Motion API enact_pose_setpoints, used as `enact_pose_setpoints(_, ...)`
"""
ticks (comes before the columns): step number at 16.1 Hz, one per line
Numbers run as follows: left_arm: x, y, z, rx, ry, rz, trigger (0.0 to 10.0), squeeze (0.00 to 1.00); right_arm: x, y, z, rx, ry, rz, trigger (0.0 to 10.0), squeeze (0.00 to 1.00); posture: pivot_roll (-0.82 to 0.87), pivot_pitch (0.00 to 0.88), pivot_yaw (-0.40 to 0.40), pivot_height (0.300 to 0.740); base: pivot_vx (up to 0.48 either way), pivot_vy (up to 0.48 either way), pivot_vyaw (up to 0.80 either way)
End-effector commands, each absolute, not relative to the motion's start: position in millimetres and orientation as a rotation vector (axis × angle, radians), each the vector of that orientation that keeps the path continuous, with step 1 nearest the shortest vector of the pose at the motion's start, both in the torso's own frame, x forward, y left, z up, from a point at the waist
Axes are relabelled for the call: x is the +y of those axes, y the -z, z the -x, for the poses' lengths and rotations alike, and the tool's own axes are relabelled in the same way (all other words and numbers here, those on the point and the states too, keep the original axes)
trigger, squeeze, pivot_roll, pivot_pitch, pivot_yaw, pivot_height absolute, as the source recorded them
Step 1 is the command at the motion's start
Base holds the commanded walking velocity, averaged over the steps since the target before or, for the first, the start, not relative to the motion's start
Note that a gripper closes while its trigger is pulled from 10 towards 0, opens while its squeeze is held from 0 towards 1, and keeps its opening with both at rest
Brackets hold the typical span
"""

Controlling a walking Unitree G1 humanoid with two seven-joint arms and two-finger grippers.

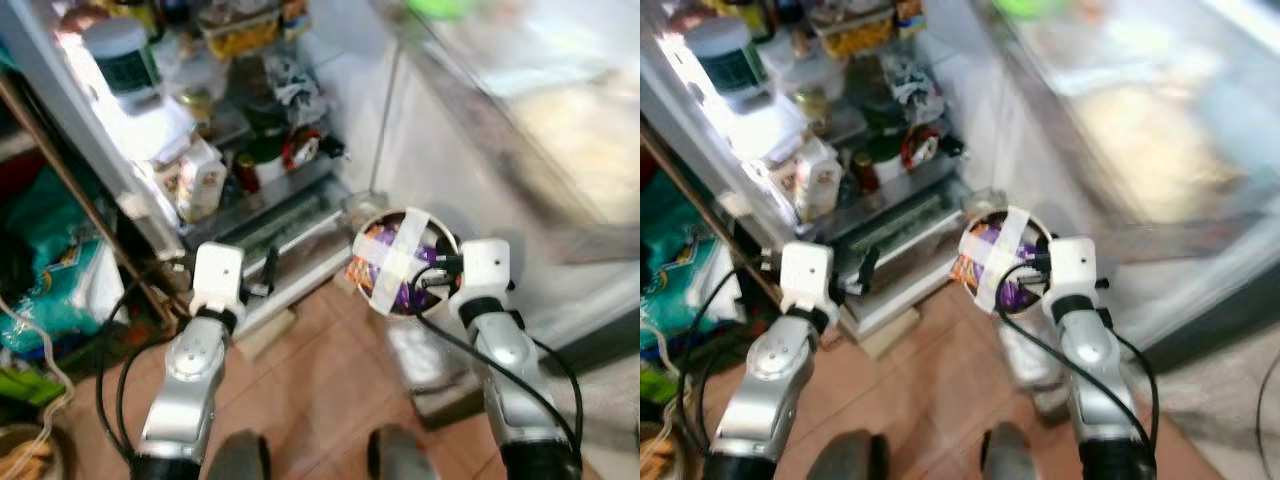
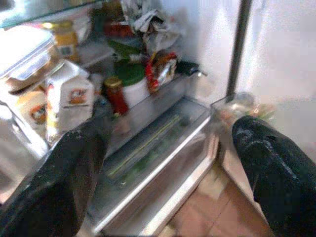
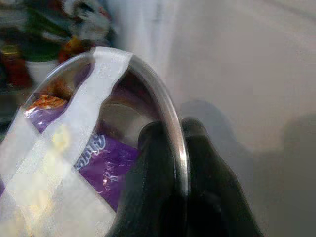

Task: Restocking fridge

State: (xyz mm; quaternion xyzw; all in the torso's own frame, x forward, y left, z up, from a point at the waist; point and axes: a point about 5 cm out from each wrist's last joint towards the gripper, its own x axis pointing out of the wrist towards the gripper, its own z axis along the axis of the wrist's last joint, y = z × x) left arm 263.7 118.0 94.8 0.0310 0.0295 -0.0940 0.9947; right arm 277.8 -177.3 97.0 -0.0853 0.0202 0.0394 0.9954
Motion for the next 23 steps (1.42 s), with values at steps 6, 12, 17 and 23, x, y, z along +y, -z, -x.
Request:
enact_pose_setpoints(6, 119.1, -94.0, -261.3, 0.063, 0.185, -0.071, 10.0, 0.0, -184.3, -102.3, -278.4, 0.011, -0.059, 0.177, 10.0, 0.0, 0.0, 0.143, 0.004, 0.74, 0.0, 0.0, 0.0)
enact_pose_setpoints(12, 119.9, -95.4, -263.0, 0.056, 0.175, -0.069, 10.0, 0.0, -180.5, -105.1, -281.1, -0.006, -0.075, 0.179, 10.0, 0.0, 0.0, 0.147, 0.005, 0.74, 0.0, -0.392, 0.65)
enact_pose_setpoints(17, 120.0, -95.2, -263.3, 0.059, 0.176, -0.069, 10.0, 0.0, -179.8, -105.8, -281.5, -0.011, -0.08, 0.182, 10.0, 0.0, 0.0, 0.147, 0.008, 0.74, 0.0, -0.429, 0.78)
enact_pose_setpoints(23, 120.3, -94.0, -263.9, 0.066, 0.17, -0.079, 10.0, 0.0, -178.4, -105.4, -281.8, -0.014, -0.09, 0.184, 10.0, 0.0, 0.0, 0.144, 0.007, 0.74, 0.0, -0.112, 0.57)
